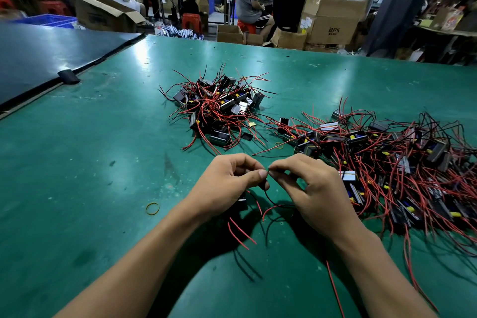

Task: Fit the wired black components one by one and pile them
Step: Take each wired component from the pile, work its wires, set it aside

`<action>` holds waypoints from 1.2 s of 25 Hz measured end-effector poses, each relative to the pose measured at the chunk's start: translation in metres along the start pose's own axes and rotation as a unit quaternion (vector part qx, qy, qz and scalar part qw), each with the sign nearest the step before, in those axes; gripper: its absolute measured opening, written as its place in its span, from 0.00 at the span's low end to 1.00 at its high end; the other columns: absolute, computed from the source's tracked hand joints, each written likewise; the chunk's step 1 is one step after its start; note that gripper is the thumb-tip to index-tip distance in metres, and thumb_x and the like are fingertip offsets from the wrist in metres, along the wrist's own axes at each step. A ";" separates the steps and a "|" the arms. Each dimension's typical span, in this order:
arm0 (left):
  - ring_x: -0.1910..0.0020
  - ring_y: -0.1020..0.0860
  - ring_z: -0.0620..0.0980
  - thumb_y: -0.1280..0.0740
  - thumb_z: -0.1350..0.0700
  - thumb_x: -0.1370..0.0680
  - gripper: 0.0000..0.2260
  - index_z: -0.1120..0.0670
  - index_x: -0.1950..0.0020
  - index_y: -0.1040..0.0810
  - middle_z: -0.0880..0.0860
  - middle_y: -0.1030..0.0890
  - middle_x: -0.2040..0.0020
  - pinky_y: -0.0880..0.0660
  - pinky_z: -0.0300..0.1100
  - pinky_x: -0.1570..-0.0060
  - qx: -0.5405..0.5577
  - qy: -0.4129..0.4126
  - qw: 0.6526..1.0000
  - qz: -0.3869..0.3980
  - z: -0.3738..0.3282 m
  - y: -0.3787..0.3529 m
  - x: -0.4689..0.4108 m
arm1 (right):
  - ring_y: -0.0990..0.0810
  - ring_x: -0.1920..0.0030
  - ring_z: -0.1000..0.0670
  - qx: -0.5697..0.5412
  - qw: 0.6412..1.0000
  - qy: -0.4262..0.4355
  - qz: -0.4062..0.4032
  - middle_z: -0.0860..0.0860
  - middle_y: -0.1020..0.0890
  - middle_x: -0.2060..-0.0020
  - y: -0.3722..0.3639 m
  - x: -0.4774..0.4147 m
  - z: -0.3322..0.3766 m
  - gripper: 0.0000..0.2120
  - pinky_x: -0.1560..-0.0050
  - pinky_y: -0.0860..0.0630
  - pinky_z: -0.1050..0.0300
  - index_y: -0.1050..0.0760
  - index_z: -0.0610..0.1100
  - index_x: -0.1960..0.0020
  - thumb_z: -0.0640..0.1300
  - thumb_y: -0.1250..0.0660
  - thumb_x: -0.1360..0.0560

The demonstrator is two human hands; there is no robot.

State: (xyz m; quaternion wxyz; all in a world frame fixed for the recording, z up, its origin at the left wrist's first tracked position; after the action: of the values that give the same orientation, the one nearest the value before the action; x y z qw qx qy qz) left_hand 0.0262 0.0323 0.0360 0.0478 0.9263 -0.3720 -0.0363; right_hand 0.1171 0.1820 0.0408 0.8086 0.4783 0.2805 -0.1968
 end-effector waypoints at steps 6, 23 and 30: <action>0.64 0.24 0.47 0.30 0.59 0.23 0.04 0.55 0.57 0.17 0.51 0.15 0.63 0.28 0.43 0.59 -0.078 -0.015 0.997 0.018 -0.003 0.004 0.001 | 0.22 0.59 0.56 0.005 0.998 -0.031 0.051 0.59 0.19 0.58 0.000 0.000 0.003 0.04 0.55 0.24 0.51 0.20 0.50 0.51 0.48 0.31 0.22; 0.67 0.21 0.39 0.28 0.61 0.24 0.01 0.58 0.55 0.18 0.51 0.15 0.63 0.28 0.30 0.67 -0.009 -0.051 0.997 -0.063 -0.002 0.004 0.000 | 0.18 0.64 0.55 -0.230 0.938 -0.253 0.051 0.54 0.14 0.63 -0.005 0.001 0.000 0.03 0.59 0.21 0.58 0.16 0.50 0.56 0.48 0.24 0.28; 0.67 0.19 0.42 0.28 0.61 0.25 0.01 0.57 0.56 0.17 0.53 0.14 0.62 0.26 0.33 0.65 -0.033 -0.048 0.991 -0.117 -0.003 0.006 0.000 | 0.15 0.63 0.56 -0.207 0.936 -0.274 0.073 0.55 0.14 0.65 -0.014 0.004 0.004 0.05 0.57 0.19 0.59 0.17 0.50 0.54 0.44 0.23 0.29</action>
State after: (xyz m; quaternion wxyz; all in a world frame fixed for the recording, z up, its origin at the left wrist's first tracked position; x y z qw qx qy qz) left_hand 0.0223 0.0280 0.0395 0.0564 0.9586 -0.2611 -0.0982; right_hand 0.1128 0.1718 0.0306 0.9475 0.2465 0.0467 -0.1983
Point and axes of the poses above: each hand's wrist, its own x-axis away from the middle knuckle, its own y-axis out of the back of the hand, z = x × y, the point moved 3 cm from there along -x, towards the middle knuckle
